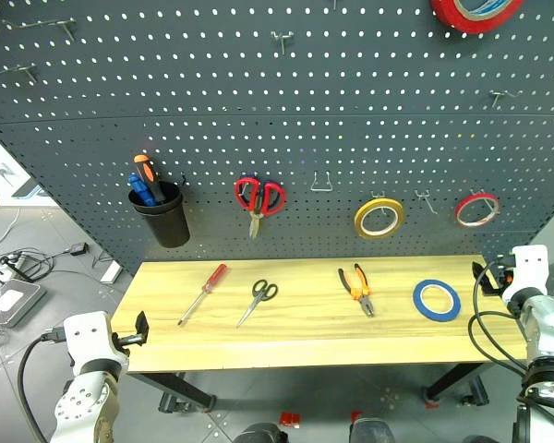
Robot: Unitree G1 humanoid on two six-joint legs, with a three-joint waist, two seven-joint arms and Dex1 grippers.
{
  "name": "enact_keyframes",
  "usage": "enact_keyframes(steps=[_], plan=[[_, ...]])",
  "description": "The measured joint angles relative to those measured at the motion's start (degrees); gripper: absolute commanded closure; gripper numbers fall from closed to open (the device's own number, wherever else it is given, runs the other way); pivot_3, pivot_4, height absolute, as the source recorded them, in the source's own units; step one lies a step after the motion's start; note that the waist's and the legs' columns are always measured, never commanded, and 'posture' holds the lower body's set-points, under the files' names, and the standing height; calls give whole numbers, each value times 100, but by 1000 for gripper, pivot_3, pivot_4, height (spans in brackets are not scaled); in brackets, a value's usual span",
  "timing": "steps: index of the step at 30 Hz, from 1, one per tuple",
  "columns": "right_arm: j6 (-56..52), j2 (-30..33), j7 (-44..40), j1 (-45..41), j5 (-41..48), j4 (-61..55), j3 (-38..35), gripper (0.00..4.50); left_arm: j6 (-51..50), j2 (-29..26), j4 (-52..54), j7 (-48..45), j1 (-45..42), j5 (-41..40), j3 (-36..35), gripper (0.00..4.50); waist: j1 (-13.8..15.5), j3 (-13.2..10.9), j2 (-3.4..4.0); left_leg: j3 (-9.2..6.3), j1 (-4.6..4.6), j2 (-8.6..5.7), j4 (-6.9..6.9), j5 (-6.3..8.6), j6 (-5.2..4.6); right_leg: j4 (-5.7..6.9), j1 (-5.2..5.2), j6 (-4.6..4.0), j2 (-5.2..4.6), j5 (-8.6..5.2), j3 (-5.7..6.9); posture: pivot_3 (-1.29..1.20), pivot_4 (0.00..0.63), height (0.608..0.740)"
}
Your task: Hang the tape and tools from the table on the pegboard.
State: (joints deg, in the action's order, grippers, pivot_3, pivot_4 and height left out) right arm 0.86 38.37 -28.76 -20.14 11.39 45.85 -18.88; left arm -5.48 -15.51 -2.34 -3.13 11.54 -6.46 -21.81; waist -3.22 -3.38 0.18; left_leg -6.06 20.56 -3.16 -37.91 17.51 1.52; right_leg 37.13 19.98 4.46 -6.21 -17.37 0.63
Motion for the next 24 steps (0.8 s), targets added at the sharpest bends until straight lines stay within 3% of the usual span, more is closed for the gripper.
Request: enact_keyframes(steps=[11, 16, 21, 24], plan=[[-34, -18, -274, 38, -52, -193, 112, 0, -32, -60, 9, 209, 119, 172, -61, 12, 3, -40, 0, 1, 1, 1, 1, 1, -1, -1, 1, 0, 0, 0, 0, -103, 96, 740], [-479, -124, -828, 715, 12, -1606, 546, 0, -112, -270, 727, -32, 336, 175, -42, 12, 18, -249, -33, 2, 21, 65, -3, 1, 0, -2, 17, -16, 17, 13, 5, -114, 157, 740], [-1311, -132, -952, 1303, -143, -3132, 1151, 0, -612, -1022, 1695, -986, 74, 5, 346, 12, 81, -510, 44, 28, 22, 66, -5, 0, -1, -2, 25, -16, 19, 26, 1, -137, 204, 740], [-1861, -116, -765, 1302, -357, -3559, 1310, 0, -925, -1238, 1924, -1547, -42, -146, 755, 12, 31, -655, 29, 34, 22, 75, -4, -1, -3, 0, 31, -17, 22, 28, -1, -160, 237, 740]])
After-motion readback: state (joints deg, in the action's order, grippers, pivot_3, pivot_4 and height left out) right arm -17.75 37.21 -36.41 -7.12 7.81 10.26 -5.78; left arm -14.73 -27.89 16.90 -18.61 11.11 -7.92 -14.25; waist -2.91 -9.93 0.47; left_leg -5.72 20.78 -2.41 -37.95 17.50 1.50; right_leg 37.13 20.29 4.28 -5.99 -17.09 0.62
